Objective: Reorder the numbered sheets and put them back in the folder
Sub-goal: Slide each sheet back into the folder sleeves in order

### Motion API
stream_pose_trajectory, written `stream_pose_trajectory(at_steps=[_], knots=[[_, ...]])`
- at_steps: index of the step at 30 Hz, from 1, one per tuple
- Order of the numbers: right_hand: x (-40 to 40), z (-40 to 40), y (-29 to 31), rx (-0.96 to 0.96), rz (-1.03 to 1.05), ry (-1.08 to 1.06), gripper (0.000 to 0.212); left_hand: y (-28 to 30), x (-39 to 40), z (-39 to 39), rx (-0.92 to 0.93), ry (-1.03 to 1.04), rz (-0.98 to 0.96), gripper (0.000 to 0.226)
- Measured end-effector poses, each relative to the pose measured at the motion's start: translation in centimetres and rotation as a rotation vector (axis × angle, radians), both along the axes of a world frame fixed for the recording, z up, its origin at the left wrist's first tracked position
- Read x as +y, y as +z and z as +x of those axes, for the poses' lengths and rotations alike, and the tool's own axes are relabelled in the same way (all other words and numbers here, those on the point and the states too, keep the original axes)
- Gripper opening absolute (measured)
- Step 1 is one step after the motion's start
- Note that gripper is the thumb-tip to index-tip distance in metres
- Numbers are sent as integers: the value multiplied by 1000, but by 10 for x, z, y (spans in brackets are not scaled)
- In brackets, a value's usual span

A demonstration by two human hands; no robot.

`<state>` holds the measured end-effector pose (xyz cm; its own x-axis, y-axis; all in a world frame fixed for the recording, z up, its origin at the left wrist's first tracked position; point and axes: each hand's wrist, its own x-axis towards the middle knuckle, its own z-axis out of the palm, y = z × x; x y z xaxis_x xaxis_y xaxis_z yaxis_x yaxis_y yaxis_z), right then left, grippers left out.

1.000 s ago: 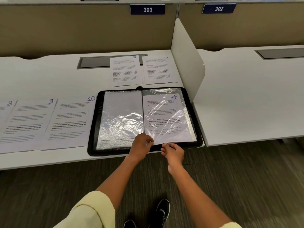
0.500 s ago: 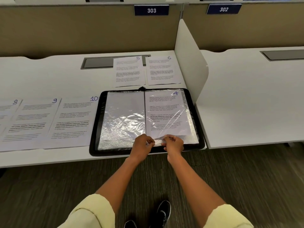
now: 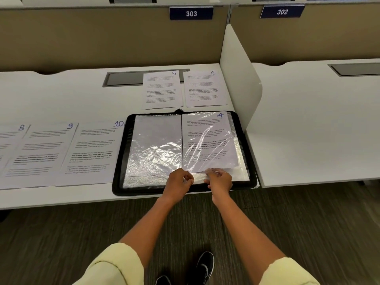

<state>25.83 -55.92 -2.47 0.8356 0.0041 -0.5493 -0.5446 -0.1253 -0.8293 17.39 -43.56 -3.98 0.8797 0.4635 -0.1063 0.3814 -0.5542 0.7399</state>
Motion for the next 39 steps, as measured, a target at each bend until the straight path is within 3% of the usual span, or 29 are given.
stream_pose_trajectory(at_steps=[6, 13, 17, 27, 34, 39], knots=[[-26, -7, -7, -147, -101, -77, 2, -4, -3, 2, 3, -31, 24, 7], [-47, 8, 1, -203, -146, -257, 33, -2, -8, 6, 53, -110, 94, 30], [-54, 16, -1, -132, -183, -233, 43, 1, -13, 14, 81, -129, 117, 41], [-67, 33, -3, -93, -276, -123, 14, 9, -22, 30, 79, -149, 19, 37], [-57, 29, 7, -330, -214, -116, 5, 16, -21, 42, 109, -74, -114, 42], [-34, 16, 31, -491, -33, -11, 22, 39, -19, 59, 44, 13, -318, 43]])
